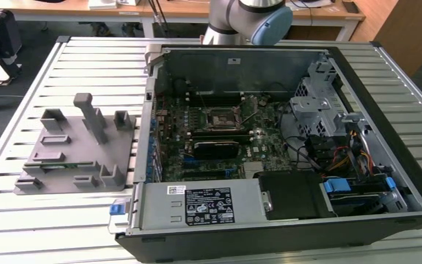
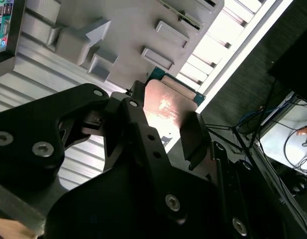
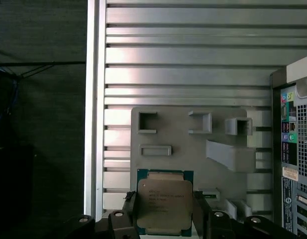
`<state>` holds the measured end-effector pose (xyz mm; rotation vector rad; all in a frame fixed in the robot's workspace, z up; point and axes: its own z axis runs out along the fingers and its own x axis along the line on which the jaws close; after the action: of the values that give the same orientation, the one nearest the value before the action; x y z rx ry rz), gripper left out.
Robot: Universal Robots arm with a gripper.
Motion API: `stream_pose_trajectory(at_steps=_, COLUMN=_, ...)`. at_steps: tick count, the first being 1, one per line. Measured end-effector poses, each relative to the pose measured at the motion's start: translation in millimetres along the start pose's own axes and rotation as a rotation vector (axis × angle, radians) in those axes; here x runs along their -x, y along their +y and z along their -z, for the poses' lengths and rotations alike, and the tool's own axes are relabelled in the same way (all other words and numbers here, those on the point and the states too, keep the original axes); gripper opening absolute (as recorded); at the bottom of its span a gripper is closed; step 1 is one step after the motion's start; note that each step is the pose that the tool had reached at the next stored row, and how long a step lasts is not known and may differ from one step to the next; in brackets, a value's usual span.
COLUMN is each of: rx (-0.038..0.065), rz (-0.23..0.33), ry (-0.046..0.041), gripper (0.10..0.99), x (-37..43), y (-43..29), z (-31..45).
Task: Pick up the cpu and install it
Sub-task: 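Pick up the cpu and move it towards the insertion slot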
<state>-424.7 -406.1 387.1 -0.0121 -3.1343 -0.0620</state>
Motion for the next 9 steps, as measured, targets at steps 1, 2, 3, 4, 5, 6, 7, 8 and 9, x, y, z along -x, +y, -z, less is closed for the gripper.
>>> stream_pose_trajectory(at_steps=1, rx=0.000, rz=0.000, ry=-0.0001, gripper=0.529, x=2.4, y=0.0, z=0.0)
stream_pose_trajectory(at_steps=2, rx=0.000, rz=0.000, ry=-0.0001, gripper=0.529, x=4.9, y=0.0, z=0.0)
stream_pose_trajectory(at_steps=3, rx=0.001, rz=0.000, ry=-0.0002, gripper=0.529, x=7.5, y=0.1, z=-0.1)
stream_pose_trajectory(at_steps=4, rx=0.001, rz=0.000, ry=-0.0001, gripper=0.529, x=9.9, y=0.1, z=0.0)
stream_pose_trajectory(at_steps=5, rx=0.001, rz=0.000, ry=0.0000, gripper=0.529, x=12.4, y=0.1, z=0.0)
stream_pose_trajectory(at_steps=6, rx=0.001, rz=0.000, ry=0.0000, gripper=0.529, x=15.1, y=0.2, z=0.0)
stream_pose_trajectory(at_steps=7, rx=0.001, rz=0.000, ry=0.0000, gripper=0.529, x=18.2, y=0.4, z=-0.1)
stream_pose_trajectory(at_steps=8, rx=0.001, rz=0.000, ry=-0.0002, gripper=0.529, x=21.2, y=0.5, z=-0.3)
stream_pose_trajectory(at_steps=9, rx=0.001, rz=0.000, ry=-0.0002, gripper=0.529, x=24.1, y=0.6, z=-0.4)
